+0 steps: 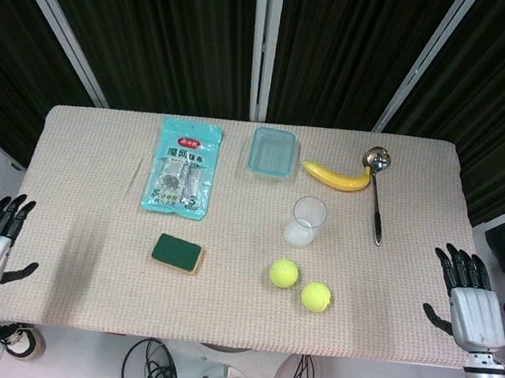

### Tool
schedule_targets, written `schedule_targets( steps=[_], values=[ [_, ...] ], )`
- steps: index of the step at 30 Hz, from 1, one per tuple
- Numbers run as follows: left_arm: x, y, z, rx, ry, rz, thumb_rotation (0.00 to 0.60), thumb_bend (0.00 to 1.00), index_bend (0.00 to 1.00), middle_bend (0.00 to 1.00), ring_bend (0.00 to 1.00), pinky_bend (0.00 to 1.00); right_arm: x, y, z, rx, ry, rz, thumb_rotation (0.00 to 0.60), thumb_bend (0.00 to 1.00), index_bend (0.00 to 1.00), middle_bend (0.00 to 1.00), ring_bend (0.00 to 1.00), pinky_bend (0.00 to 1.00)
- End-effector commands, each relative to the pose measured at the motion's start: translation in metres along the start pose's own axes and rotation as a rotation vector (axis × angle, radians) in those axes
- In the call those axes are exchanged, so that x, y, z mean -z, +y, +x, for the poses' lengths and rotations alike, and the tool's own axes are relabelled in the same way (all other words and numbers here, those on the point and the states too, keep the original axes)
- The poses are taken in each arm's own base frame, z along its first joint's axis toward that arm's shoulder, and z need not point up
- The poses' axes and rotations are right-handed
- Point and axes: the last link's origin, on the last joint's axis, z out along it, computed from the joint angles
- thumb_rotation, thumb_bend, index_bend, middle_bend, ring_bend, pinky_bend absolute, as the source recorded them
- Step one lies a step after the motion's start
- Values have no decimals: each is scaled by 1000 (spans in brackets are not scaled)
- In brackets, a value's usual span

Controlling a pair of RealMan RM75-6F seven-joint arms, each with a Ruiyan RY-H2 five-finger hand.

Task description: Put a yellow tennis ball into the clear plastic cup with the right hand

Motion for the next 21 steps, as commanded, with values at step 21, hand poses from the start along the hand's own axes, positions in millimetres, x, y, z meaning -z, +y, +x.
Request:
schedule_targets(
  steps=[21],
  values=[
    [4,-2,-3,9,-19,13,600,0,0,0,0,0,-13,-44,-14,-41,-74,223,600,139,0,0,0,0]
  ],
)
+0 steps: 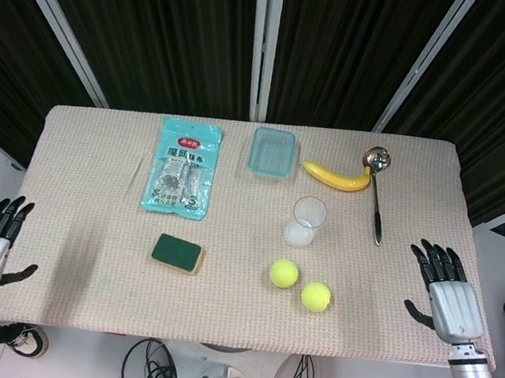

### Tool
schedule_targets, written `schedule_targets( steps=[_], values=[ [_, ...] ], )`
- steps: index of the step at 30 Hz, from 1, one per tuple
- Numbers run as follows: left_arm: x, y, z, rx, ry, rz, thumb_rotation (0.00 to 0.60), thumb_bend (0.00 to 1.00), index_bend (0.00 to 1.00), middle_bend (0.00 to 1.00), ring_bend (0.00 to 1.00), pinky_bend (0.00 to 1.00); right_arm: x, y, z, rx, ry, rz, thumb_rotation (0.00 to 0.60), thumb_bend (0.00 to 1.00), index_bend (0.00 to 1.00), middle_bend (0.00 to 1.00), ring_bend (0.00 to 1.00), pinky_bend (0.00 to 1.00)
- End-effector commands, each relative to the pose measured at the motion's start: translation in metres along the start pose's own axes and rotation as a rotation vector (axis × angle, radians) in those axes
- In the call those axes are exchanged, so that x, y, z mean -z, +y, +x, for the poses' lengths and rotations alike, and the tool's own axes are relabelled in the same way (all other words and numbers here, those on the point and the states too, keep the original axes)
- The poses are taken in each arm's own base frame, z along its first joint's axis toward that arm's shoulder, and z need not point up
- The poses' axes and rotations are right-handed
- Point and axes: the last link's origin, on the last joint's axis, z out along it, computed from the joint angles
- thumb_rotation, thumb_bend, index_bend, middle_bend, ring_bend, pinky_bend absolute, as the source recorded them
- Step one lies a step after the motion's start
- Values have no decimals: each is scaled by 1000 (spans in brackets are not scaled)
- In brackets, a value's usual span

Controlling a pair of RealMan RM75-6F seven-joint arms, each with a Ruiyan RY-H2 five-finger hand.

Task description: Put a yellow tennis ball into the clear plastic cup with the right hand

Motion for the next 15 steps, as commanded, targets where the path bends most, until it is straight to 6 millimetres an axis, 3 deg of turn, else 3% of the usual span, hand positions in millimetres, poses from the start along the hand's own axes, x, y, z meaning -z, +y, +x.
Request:
schedule_targets(
  steps=[1,10,15],
  values=[
    [-1,0,-1,-19,-4,2,600,0,0,0,0,0,-3,-25,-8,-23,-54,128,600,140,0,0,0,0],
    [5,-2,-2,-5,-1,19,600,0,0,0,0,0,-16,-79,-43,53,-181,334,600,160,0,0,0,0],
    [7,-2,0,5,-5,8,600,0,0,0,0,0,-26,-87,-60,54,-243,325,600,172,0,0,0,0]
  ],
)
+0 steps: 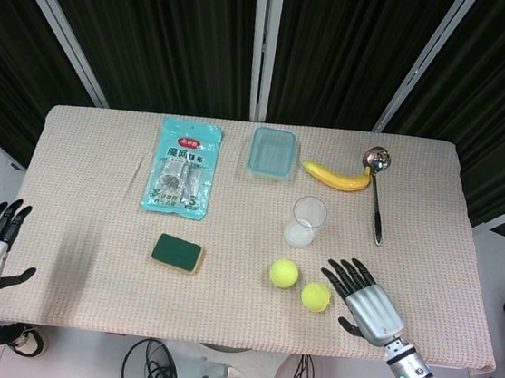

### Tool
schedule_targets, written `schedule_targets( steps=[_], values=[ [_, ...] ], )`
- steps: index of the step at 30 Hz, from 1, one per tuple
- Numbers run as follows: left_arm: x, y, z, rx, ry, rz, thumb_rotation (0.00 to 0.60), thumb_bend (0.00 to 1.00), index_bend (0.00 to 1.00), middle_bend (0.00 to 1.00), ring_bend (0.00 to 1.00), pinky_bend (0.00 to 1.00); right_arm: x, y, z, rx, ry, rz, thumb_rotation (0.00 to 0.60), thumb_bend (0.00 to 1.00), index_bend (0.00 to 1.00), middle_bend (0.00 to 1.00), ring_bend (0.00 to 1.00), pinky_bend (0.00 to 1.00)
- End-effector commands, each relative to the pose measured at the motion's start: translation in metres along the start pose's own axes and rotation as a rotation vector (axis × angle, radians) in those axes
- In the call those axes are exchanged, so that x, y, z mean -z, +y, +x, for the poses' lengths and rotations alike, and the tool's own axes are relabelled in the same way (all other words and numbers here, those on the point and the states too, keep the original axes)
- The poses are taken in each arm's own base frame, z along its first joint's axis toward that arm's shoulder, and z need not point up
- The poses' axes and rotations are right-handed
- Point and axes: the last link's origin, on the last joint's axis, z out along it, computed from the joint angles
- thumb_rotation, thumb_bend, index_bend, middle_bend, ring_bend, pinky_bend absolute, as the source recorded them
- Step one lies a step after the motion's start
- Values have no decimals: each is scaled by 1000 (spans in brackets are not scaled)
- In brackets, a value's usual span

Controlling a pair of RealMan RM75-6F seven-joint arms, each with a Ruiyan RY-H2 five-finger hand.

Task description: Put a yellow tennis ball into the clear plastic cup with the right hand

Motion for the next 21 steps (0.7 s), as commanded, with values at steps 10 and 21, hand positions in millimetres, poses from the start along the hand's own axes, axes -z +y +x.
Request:
schedule_targets(
  steps=[10,21],
  values=[
    [-1,-4,-2,2,-9,9,600,0,0,0,0,0,-23,-11,-30,16,-72,-15,600,197,0,4,0,49],
    [2,-9,-2,10,-7,27,600,0,0,0,0,0,-30,-14,-43,34,-84,-29,600,302,231,185,147,355]
  ],
)
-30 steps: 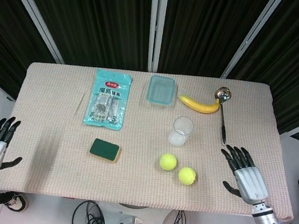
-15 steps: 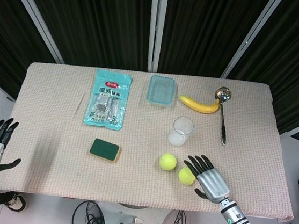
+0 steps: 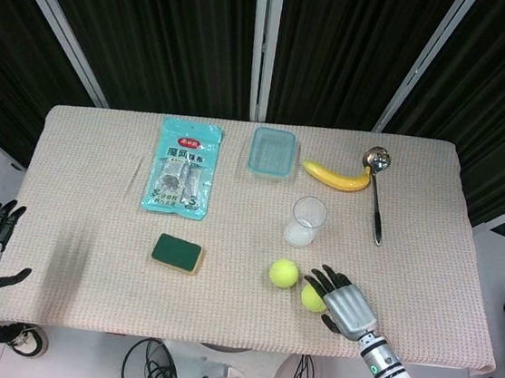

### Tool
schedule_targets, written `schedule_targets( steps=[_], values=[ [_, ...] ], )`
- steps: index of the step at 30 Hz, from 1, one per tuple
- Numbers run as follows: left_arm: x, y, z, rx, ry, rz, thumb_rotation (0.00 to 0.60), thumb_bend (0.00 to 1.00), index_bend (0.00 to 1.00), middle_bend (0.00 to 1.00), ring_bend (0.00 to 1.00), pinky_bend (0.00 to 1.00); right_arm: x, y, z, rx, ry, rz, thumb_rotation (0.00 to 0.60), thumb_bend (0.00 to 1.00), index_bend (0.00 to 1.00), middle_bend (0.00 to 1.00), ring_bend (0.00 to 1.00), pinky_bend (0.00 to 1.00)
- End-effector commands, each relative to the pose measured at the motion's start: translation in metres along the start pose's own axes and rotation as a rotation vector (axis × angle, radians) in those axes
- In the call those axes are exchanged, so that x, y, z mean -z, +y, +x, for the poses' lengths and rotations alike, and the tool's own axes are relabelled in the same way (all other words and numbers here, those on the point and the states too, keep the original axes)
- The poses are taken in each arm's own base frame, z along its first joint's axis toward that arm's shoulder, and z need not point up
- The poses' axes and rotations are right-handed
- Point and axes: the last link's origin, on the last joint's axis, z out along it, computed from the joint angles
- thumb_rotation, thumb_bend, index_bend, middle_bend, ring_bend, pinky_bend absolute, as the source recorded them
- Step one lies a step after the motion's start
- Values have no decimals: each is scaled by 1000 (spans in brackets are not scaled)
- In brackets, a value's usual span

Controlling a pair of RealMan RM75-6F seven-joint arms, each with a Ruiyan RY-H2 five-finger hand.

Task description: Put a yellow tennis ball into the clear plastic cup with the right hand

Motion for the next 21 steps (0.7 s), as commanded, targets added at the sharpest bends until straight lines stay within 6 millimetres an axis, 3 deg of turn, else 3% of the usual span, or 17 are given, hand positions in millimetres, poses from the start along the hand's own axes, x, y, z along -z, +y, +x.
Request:
schedule_targets(
  steps=[1,6,11,21],
  values=[
    [1,-1,0,0,0,3,600,0,0,0,0,0,-1,0,-2,2,-3,-2,600,313,268,212,189,402],
    [2,-3,-1,4,-1,9,600,0,0,0,0,0,-2,0,0,3,43,-1,600,347,494,410,406,603],
    [3,-3,-1,5,-2,10,600,0,0,0,0,0,1,3,15,-29,158,8,600,362,601,485,474,668],
    [4,-4,-1,7,-1,6,600,0,0,0,0,0,8,16,97,-18,504,1,600,366,646,487,477,675]
  ],
)
